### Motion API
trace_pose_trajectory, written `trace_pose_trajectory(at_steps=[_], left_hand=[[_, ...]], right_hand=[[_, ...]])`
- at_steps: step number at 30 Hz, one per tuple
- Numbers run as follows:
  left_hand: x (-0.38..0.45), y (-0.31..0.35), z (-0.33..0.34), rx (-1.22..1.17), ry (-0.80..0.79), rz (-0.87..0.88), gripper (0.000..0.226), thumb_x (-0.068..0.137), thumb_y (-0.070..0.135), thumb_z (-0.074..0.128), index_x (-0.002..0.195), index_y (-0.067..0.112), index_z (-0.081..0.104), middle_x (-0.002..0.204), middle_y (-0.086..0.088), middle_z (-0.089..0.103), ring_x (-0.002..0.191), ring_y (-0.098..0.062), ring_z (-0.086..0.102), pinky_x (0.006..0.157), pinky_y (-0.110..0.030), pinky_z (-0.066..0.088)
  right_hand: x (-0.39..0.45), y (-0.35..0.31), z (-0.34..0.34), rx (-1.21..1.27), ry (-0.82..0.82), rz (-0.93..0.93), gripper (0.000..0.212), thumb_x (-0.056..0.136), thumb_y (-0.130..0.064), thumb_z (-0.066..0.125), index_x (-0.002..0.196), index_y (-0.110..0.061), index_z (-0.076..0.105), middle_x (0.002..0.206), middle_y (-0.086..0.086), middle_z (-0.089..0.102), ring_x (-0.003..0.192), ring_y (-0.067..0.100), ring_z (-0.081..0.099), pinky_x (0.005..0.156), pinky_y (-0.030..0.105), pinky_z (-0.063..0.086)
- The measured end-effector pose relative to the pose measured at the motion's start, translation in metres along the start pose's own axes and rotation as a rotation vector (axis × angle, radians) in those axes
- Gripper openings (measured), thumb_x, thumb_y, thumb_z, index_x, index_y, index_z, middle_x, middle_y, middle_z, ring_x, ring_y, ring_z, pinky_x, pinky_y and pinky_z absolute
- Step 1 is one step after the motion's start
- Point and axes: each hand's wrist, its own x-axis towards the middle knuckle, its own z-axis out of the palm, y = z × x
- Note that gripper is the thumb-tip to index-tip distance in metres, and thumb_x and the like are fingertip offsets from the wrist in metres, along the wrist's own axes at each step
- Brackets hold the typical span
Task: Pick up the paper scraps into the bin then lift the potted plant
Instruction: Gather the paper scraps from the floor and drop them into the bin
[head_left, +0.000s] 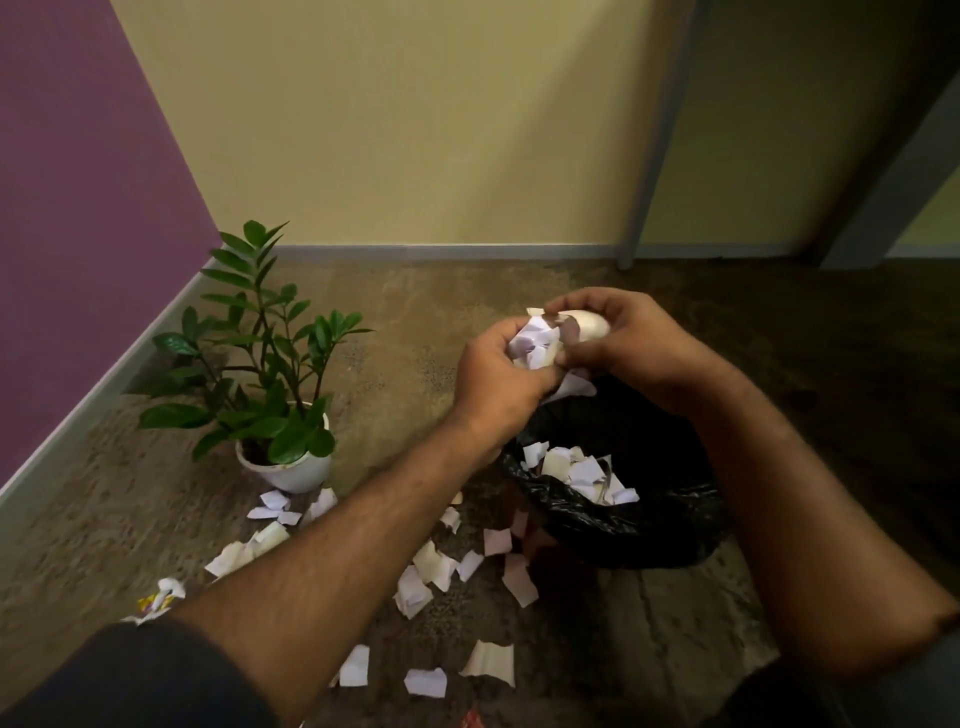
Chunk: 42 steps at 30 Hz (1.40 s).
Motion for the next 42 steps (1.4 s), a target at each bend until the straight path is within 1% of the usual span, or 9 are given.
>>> trace_pose_trajectory(at_steps=[5, 12, 19, 23, 27, 31, 34, 38, 42], left_hand=[[0.011, -0.016, 0.024, 0.111, -0.023, -0.042, 0.054, 0.056, 0.024, 0.086, 0.106, 0.031, 0.068, 0.092, 0.006, 0.075, 0.086, -0.016, 0.072, 0.079, -0.045, 0.060], [0.019, -0.030, 0.021, 0.448, -0.195, -0.015, 0.088, 0.065, 0.013, 0.085, 0.142, 0.027, 0.045, 0.142, 0.002, 0.053, 0.130, -0.016, 0.049, 0.103, -0.037, 0.048], [0.017, -0.034, 0.007, 0.520, -0.118, 0.050, 0.048, 0.070, 0.016, 0.082, 0.115, 0.025, 0.069, 0.104, 0.005, 0.073, 0.089, -0.012, 0.069, 0.078, -0.024, 0.055], [0.014, -0.045, -0.007, 0.516, 0.029, 0.081, 0.024, 0.074, 0.010, 0.076, 0.095, 0.023, 0.074, 0.087, 0.008, 0.073, 0.060, 0.003, 0.058, 0.058, -0.007, 0.044], [0.007, -0.049, -0.025, 0.509, 0.169, 0.117, 0.015, 0.076, 0.007, 0.070, 0.080, 0.021, 0.075, 0.077, 0.010, 0.072, 0.062, 0.004, 0.059, 0.056, -0.005, 0.042], [-0.010, -0.055, -0.064, 0.504, 0.298, 0.175, 0.008, 0.074, 0.011, 0.072, 0.076, 0.018, 0.071, 0.064, 0.014, 0.064, 0.052, 0.004, 0.051, 0.054, -0.015, 0.042], [-0.044, -0.072, -0.102, 0.550, 0.232, 0.169, 0.012, 0.072, 0.007, 0.069, 0.076, 0.018, 0.071, 0.058, 0.021, 0.059, 0.053, 0.008, 0.051, 0.053, -0.006, 0.035], [-0.111, -0.127, -0.143, 0.627, 0.273, -0.035, 0.018, 0.070, 0.007, 0.069, 0.071, 0.025, 0.069, 0.057, 0.024, 0.057, 0.058, 0.010, 0.055, 0.055, -0.003, 0.036], [-0.160, -0.179, -0.184, 0.791, 0.108, -0.295, 0.018, 0.075, 0.011, 0.066, 0.086, 0.024, 0.072, 0.092, 0.001, 0.073, 0.085, -0.013, 0.066, 0.076, -0.026, 0.050]], right_hand=[[0.001, 0.023, -0.017, -0.090, 0.078, 0.084, 0.055, 0.067, 0.013, 0.076, 0.115, -0.011, 0.065, 0.104, 0.011, 0.069, 0.083, 0.023, 0.067, 0.074, 0.046, 0.060], [0.016, 0.053, -0.014, -0.344, 0.112, 0.282, 0.089, 0.059, 0.000, 0.087, 0.138, -0.019, 0.050, 0.098, 0.002, 0.062, 0.078, 0.013, 0.062, 0.062, 0.022, 0.049], [0.027, 0.061, 0.000, -0.413, 0.121, 0.329, 0.081, 0.066, -0.007, 0.085, 0.138, -0.018, 0.049, 0.115, 0.014, 0.068, 0.092, 0.023, 0.068, 0.079, 0.036, 0.058], [0.029, 0.054, 0.026, -0.572, 0.262, 0.218, 0.048, 0.077, -0.017, 0.075, 0.123, -0.019, 0.061, 0.112, 0.006, 0.069, 0.099, 0.022, 0.065, 0.083, 0.034, 0.054], [0.023, 0.038, 0.078, -0.934, 0.376, -0.013, 0.021, 0.082, -0.022, 0.057, 0.100, -0.022, 0.068, 0.102, 0.005, 0.068, 0.103, 0.031, 0.057, 0.085, 0.042, 0.041], [0.013, 0.035, 0.120, -1.028, 0.388, -0.327, 0.022, 0.084, -0.020, 0.051, 0.092, -0.016, 0.070, 0.092, 0.007, 0.068, 0.096, 0.032, 0.053, 0.079, 0.040, 0.035], [0.004, 0.036, 0.146, -1.041, 0.362, -0.520, 0.019, 0.079, -0.018, 0.055, 0.089, -0.012, 0.070, 0.087, 0.007, 0.067, 0.091, 0.031, 0.053, 0.076, 0.040, 0.037], [-0.017, 0.056, 0.190, -1.071, 0.200, -0.676, 0.013, 0.073, -0.012, 0.058, 0.081, -0.011, 0.067, 0.077, 0.007, 0.062, 0.081, 0.030, 0.052, 0.069, 0.038, 0.039], [-0.047, 0.106, 0.223, -1.135, -0.184, -0.613, 0.011, 0.072, -0.008, 0.064, 0.083, -0.010, 0.067, 0.080, 0.011, 0.062, 0.081, 0.031, 0.055, 0.070, 0.038, 0.043]])
